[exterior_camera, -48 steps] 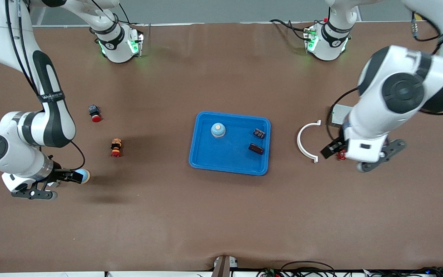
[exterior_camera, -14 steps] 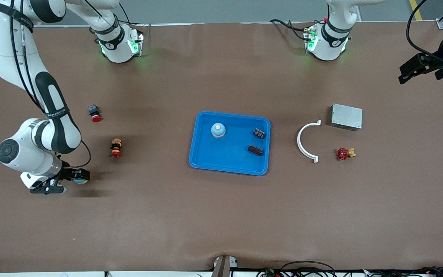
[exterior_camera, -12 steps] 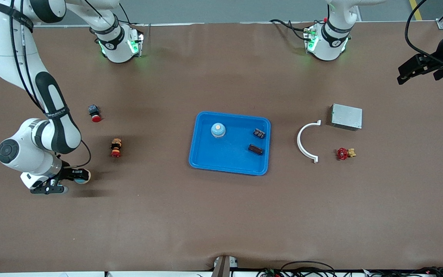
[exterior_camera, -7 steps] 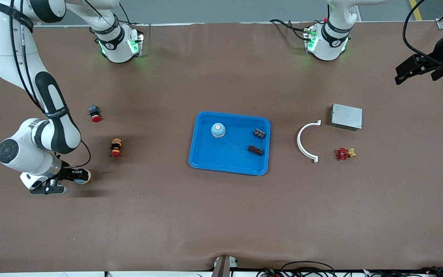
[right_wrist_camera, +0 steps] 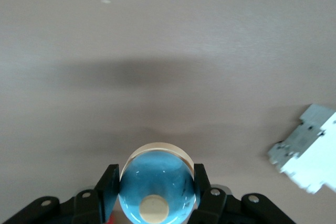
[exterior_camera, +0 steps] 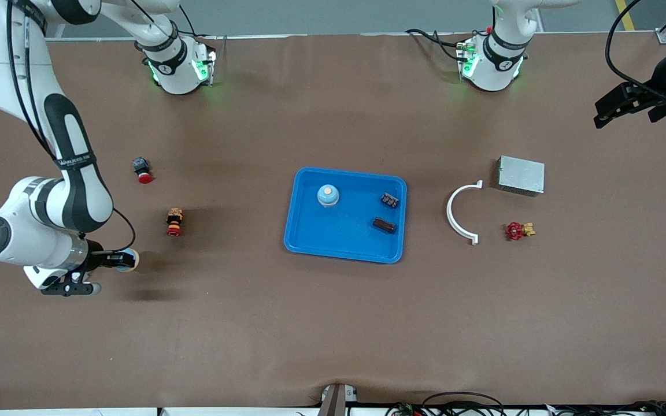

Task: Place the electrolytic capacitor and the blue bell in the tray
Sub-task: 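Carry the bell with the right gripper and lower it into the tray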

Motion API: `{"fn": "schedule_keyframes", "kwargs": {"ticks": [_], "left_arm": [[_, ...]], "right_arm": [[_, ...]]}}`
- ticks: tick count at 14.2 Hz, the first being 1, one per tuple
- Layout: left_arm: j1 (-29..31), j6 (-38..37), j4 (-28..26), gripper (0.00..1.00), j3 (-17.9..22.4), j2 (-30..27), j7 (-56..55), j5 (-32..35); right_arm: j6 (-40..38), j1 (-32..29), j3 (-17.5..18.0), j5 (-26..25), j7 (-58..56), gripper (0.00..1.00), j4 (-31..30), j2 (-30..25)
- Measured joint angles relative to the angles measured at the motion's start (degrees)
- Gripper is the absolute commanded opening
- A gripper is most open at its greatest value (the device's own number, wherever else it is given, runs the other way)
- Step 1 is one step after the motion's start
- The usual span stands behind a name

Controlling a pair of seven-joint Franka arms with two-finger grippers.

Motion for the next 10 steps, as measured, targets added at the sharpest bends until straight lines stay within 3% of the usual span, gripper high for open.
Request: {"fn": "schedule_keyframes", "kwargs": {"ticks": [4,10], "left_arm": [[0.0,0.1,-0.1,1.00,0.0,0.0,0.0,0.0],[-0.1,0.4,-0.2,1.00,0.0,0.1,0.0,0.0]], "right_arm": [[-5.4,8.3,0.6,-0.1,18.2,0.00,1.9,-2.6],[-6.0,21.9,0.9,-0.1,44.2,0.00,5.4,-3.0]]}}
